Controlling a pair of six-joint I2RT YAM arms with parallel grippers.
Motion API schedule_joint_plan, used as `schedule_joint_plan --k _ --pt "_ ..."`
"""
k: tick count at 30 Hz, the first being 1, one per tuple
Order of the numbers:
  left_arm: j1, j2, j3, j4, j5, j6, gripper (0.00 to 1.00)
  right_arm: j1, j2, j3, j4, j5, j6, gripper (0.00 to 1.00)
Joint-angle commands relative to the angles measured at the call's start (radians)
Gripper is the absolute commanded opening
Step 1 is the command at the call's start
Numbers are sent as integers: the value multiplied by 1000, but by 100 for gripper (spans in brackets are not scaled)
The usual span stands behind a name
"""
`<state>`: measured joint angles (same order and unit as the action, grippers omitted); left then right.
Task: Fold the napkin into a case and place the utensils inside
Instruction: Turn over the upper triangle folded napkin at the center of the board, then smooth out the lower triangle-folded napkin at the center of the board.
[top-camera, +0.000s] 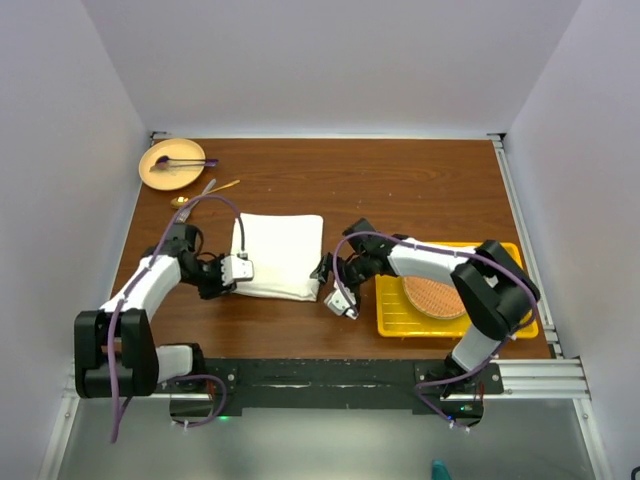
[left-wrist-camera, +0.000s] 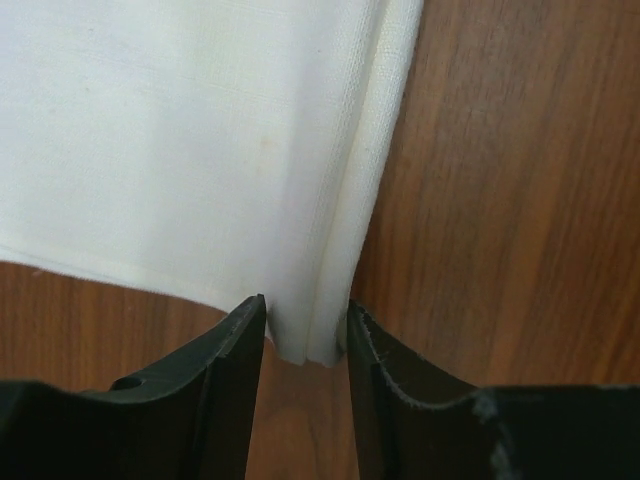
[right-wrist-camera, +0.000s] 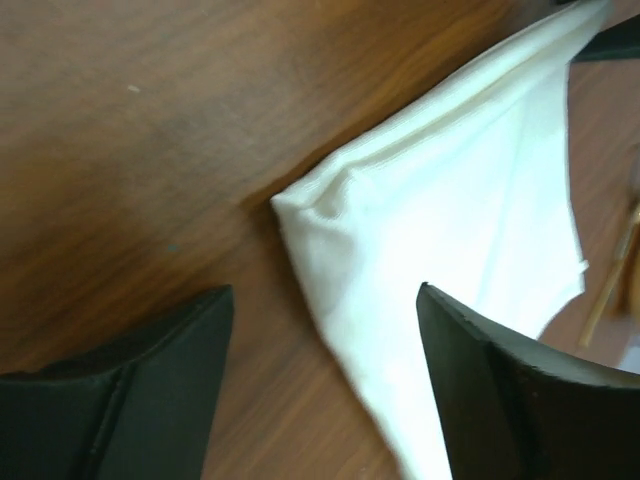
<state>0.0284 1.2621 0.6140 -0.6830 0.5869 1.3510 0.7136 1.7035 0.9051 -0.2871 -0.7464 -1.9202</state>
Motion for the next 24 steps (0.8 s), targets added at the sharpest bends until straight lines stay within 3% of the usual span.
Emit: schedule_joint_plan --k 1,4,8,12,15,18,24 --pt "47 -41 171 -234 74 7 43 6 -113 107 -211 -24 319 80" --pt "47 -9 266 -285 154 -39 42 -8 -122 219 -257 -7 601 82" --pt "47 20 300 -234 211 -115 41 -22 -78 316 -218 7 928 77" --pt "36 75 309 -220 205 -127 41 -22 31 396 -149 15 1281 60" --pt "35 92 300 -246 206 -84 39 -23 82 414 -104 25 1429 49" --pt "-2 89 242 -221 169 -56 35 -22 120 425 -86 35 1532 44" --pt "-47 86 142 -149 94 -39 33 -28 170 462 -132 -1 1572 36"
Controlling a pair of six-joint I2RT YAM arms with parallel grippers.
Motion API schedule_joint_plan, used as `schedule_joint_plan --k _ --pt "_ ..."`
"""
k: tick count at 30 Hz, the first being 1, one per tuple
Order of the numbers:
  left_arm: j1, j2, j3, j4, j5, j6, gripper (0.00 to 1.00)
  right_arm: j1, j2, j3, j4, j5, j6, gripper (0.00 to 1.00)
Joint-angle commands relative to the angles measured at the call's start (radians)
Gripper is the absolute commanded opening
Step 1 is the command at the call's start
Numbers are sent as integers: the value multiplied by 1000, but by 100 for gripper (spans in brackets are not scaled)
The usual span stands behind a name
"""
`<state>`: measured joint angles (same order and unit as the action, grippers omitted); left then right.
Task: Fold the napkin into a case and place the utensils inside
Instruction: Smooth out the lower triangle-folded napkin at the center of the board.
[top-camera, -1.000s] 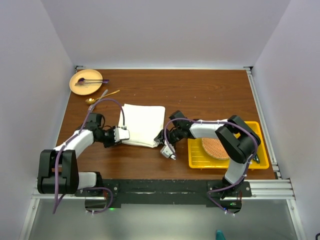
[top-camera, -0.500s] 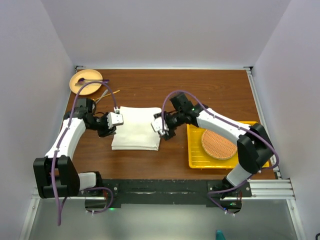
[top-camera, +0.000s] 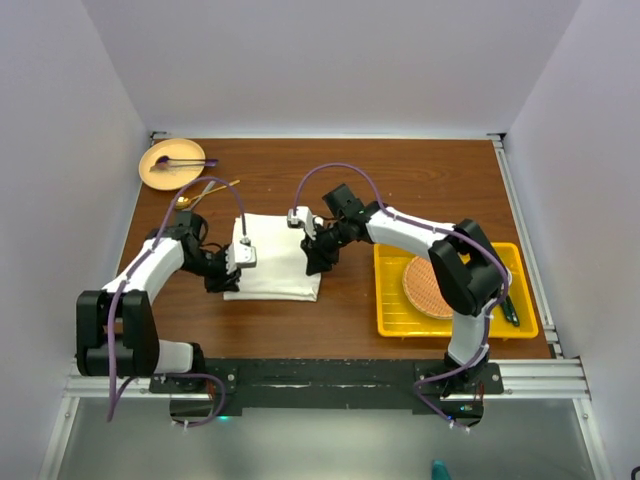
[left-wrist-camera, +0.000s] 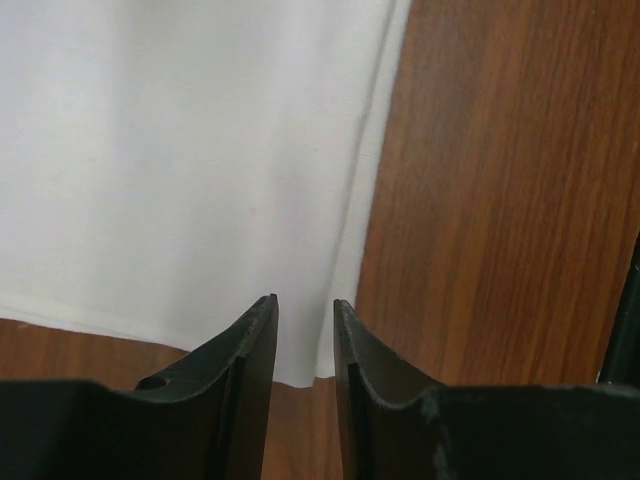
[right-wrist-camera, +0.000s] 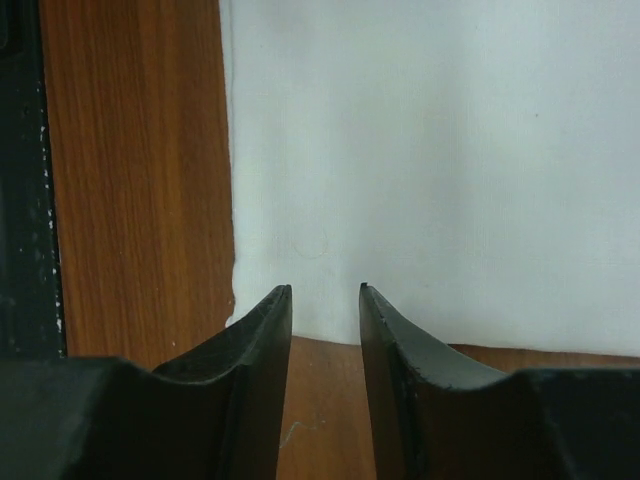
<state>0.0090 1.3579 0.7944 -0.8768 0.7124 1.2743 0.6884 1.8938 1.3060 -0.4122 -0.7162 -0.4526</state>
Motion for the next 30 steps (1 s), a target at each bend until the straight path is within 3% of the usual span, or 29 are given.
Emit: schedule_joint_plan --k 1,13,19,25,30 --pt "-29 -9 -52 50 -39 37 32 -3 -24 58 -10 -32 103 35" --pt "-64 -16 -95 145 -106 31 21 -3 22 61 -63 -37 107 36" --pt "-64 -42 -93 164 -126 34 22 -3 19 62 -73 -48 104 36" --pt "-73 -16 -100 159 -146 66 30 -3 34 88 -89 -34 94 38" --pt "-83 -13 -86 138 -156 86 16 -6 47 108 -99 -26 88 38"
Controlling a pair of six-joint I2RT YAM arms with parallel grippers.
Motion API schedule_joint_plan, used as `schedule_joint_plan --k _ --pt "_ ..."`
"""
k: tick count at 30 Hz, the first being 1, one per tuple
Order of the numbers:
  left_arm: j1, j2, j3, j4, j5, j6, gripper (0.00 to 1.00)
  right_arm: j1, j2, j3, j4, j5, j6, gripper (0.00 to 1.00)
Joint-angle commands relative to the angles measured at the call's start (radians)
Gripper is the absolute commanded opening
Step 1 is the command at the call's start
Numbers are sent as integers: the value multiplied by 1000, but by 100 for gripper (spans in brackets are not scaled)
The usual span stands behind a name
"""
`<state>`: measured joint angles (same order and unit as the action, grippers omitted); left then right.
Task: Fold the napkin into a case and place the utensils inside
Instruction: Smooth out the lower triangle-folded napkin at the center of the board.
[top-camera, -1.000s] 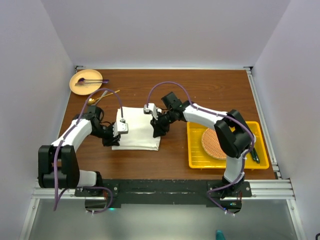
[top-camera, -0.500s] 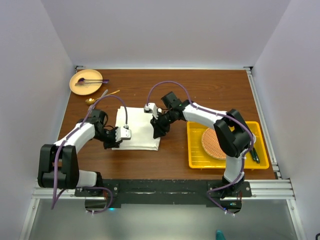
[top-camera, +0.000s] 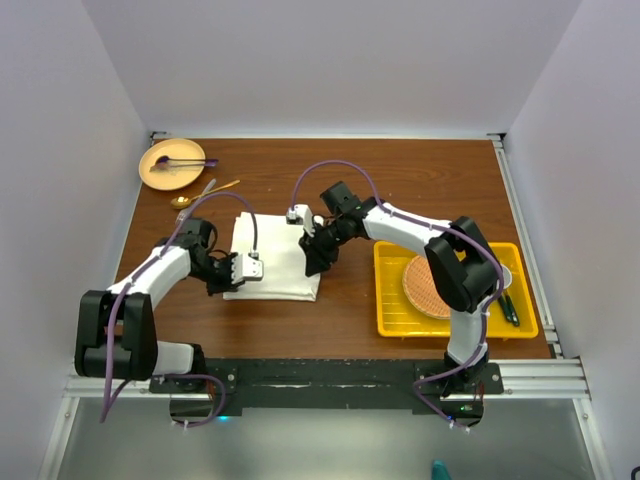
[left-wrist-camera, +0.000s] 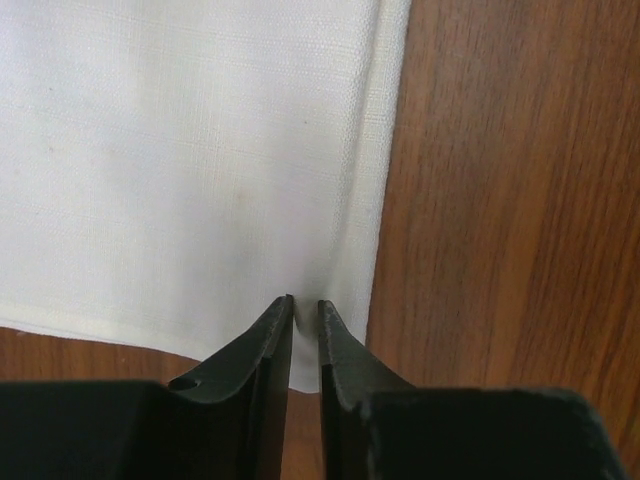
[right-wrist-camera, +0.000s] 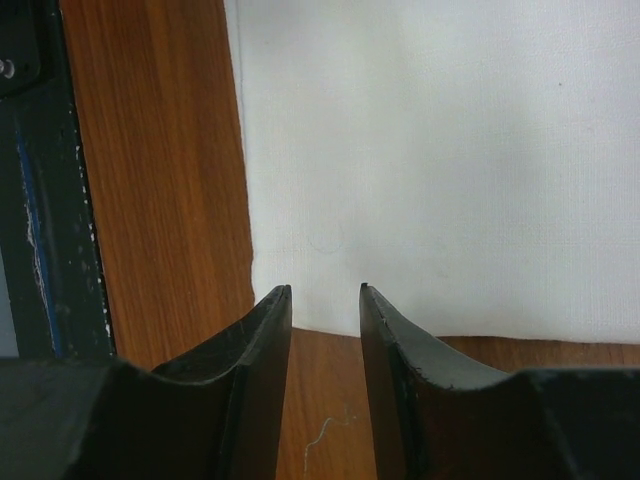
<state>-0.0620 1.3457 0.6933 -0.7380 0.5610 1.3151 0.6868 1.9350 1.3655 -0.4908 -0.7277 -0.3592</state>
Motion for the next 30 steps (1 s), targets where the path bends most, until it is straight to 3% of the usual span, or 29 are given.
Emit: schedule_joint_plan --k 1,3,14,20,30 --pt "-12 -2 24 -9 -1 39 8 -4 5 52 -20 -13 -6 38" --pt "-12 -17 55 -44 10 35 0 -4 7 53 -19 -12 -4 38" --pt "-15 -121 143 -247 45 62 0 -4 10 84 -28 -16 6 38" --pt "-13 -89 -4 -161 -18 68 0 -4 41 90 -23 -15 26 39" --pt "-39 12 -93 -11 -67 3 0 3 78 55 -38 -52 98 39"
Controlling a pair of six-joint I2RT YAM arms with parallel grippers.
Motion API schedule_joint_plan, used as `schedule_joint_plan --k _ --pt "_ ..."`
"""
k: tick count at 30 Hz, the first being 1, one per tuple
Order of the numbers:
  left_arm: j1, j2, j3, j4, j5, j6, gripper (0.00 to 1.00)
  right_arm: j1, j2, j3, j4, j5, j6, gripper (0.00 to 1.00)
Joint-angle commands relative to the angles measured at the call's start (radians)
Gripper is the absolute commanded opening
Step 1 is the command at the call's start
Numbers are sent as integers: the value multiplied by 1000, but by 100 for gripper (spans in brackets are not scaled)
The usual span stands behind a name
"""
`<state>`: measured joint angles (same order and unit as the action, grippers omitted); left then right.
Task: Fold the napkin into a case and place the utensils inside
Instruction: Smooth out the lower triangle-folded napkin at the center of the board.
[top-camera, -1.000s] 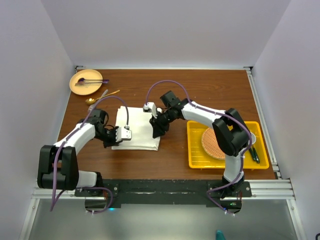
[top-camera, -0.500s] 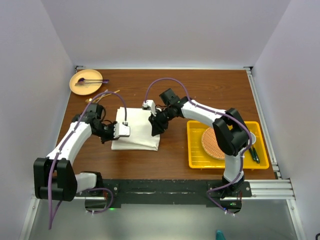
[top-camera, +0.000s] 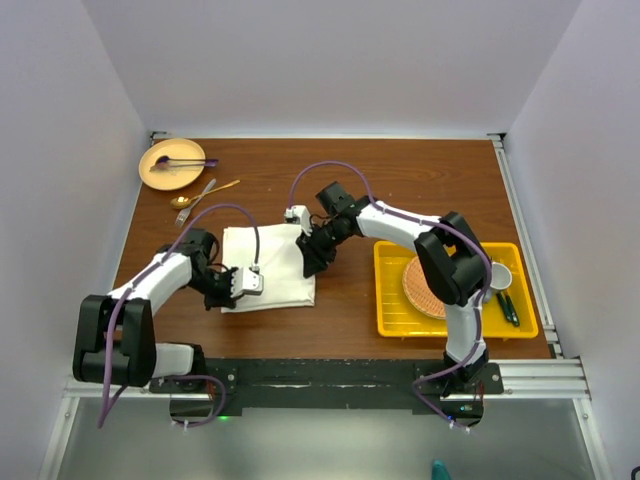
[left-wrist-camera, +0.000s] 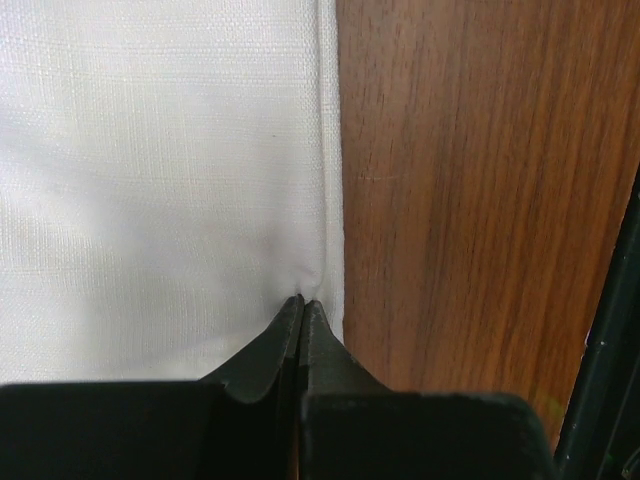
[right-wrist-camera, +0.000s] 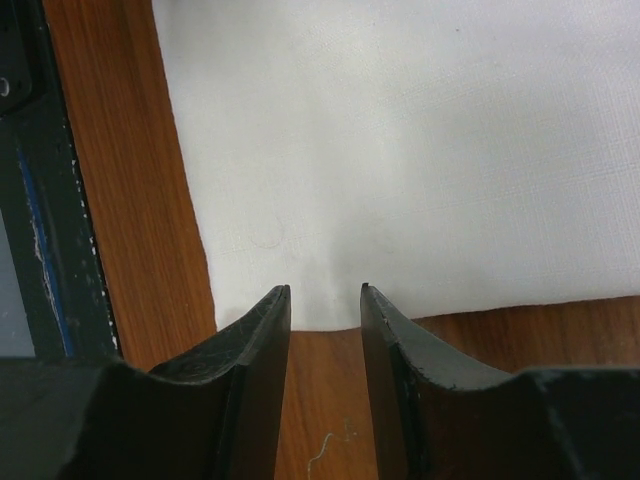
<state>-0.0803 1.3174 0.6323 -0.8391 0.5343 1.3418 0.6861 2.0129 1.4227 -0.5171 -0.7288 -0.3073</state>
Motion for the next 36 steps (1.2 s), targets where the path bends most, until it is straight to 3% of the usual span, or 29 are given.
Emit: schedule_joint_plan --k 1,4,8,19,24,26,28,32,36 --pt "-25 46 -36 106 -43 -29 0 6 6 -4 -26 -49 50 39" --pt "-35 54 -46 156 -54 -76 0 3 62 5 -60 -28 63 40" --pt "-18 85 15 209 -51 -173 18 -25 89 -7 -75 19 60 40" --pt "79 75 243 74 127 -154 43 -46 -20 15 -44 -84 125 48" --pt "79 120 358 55 312 -450 50 -40 -60 2 180 -195 403 50" --pt "80 140 356 66 430 -623 56 -36 -54 -34 239 -240 474 55" --pt "80 135 293 182 495 -784 71 -31 -36 -57 298 -270 562 58" --pt "80 96 144 508 605 -1218 73 -13 9 -110 393 -328 666 63" --pt "80 147 31 708 616 -1457 71 0 61 -145 422 -362 718 63"
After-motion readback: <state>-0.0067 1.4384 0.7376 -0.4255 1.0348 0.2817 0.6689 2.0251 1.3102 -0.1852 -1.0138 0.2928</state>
